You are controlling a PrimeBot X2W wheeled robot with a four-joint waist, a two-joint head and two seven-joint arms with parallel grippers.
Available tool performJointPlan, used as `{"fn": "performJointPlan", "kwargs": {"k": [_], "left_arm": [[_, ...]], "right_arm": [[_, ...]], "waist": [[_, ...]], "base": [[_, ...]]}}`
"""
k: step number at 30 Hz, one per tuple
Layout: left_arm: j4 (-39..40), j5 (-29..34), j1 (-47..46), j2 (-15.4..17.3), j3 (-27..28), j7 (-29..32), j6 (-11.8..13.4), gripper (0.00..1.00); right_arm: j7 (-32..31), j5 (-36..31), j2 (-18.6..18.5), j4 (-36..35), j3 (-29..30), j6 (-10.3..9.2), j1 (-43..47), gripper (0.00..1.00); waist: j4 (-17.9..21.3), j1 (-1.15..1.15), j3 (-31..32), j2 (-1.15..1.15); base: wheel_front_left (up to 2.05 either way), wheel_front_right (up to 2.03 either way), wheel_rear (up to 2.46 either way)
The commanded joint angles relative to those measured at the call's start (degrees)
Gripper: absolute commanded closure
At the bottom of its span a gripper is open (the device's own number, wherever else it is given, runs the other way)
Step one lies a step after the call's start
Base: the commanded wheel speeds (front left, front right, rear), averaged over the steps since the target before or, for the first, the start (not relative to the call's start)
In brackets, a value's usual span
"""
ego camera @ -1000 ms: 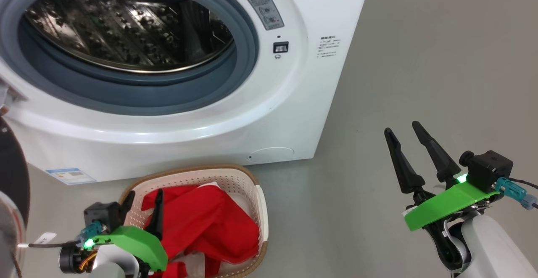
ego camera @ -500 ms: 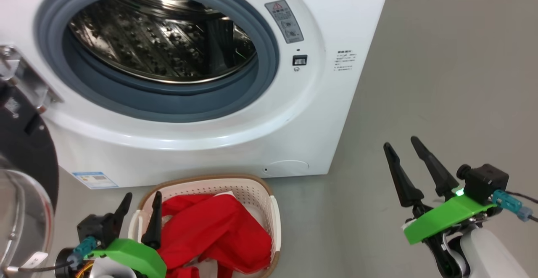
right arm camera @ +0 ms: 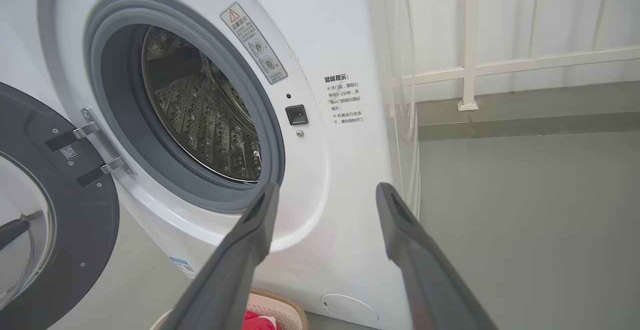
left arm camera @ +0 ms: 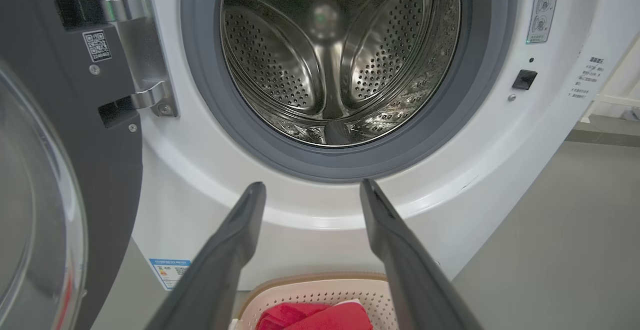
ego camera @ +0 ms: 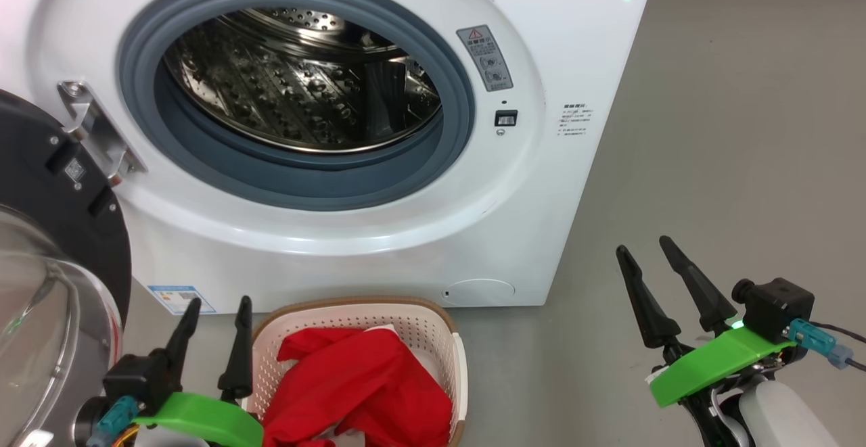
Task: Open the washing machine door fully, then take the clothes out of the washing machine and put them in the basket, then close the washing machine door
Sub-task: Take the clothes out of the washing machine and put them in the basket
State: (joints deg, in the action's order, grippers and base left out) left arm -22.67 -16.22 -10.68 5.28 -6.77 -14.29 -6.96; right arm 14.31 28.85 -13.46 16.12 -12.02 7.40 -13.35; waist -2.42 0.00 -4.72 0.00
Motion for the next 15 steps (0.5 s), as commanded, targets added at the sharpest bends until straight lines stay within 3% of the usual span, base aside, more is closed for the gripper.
{"fn": "performJointPlan", "kwargs": {"k": [1, 15], "left_arm": [[2.58, 0.31, -0.05, 0.76, 2.27, -0.71, 0.82, 0.00], [13.25, 0.30, 5.82, -0.01, 3.88, -0.71, 3.54, 0.00]], "right_arm": [[0.69, 0.20, -0.18, -1.22, -0.87, 0.09, 0.46, 0.00], [0.69, -0.14, -1.04, -1.44, -0.26, 0.09, 1.79, 0.00]], "waist": [[-0.09, 0.00, 0.23, 0.00], [0.14, 0.00, 2.62, 0.00]], "base": [[0.00, 0.00, 0.00], [0.00, 0.00, 0.00]]}}
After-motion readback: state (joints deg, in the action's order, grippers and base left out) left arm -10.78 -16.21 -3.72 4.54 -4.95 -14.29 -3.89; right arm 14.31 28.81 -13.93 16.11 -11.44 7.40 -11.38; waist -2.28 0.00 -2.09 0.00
